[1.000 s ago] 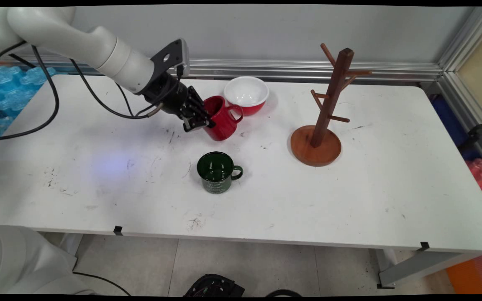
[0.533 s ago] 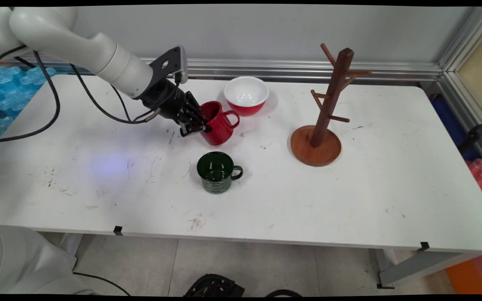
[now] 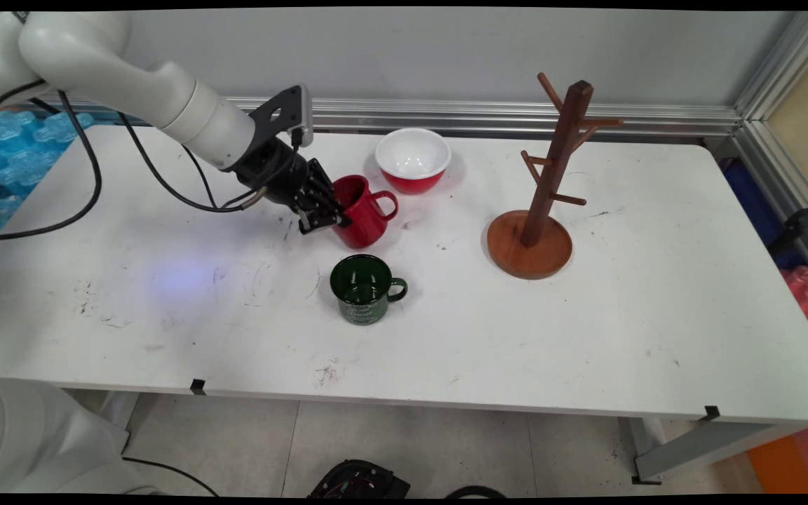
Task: Place the picked object on the table
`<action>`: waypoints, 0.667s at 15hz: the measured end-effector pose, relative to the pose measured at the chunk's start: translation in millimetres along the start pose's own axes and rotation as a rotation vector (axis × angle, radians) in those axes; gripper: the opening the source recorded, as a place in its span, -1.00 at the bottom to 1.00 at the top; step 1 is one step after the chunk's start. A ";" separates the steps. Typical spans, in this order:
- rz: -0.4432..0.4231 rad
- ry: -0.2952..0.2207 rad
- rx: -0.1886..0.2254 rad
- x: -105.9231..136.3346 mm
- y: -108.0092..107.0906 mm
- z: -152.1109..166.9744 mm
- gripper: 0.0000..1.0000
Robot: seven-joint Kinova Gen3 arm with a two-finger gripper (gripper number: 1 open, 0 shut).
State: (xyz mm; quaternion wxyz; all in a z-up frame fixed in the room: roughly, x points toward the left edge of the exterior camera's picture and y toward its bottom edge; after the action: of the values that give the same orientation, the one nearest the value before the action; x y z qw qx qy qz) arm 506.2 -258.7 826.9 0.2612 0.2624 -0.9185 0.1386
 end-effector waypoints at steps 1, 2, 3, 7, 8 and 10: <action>0.000 -0.001 -0.001 -0.6 0.1 0.3 -1.00; 0.001 -0.003 -0.002 -1.3 0.2 0.8 -1.00; 0.001 -0.004 -0.002 -1.7 0.2 1.1 -1.00; 0.001 -0.005 -0.004 -2.7 0.1 2.1 1.00; 0.001 -0.005 -0.004 -2.8 0.0 2.3 1.00; 0.000 -0.004 -0.003 -2.9 -0.2 2.7 1.00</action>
State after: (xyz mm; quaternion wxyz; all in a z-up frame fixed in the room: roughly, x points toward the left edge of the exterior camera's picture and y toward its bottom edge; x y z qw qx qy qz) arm 507.3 -258.8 823.0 0.2596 0.2622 -0.9194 0.1366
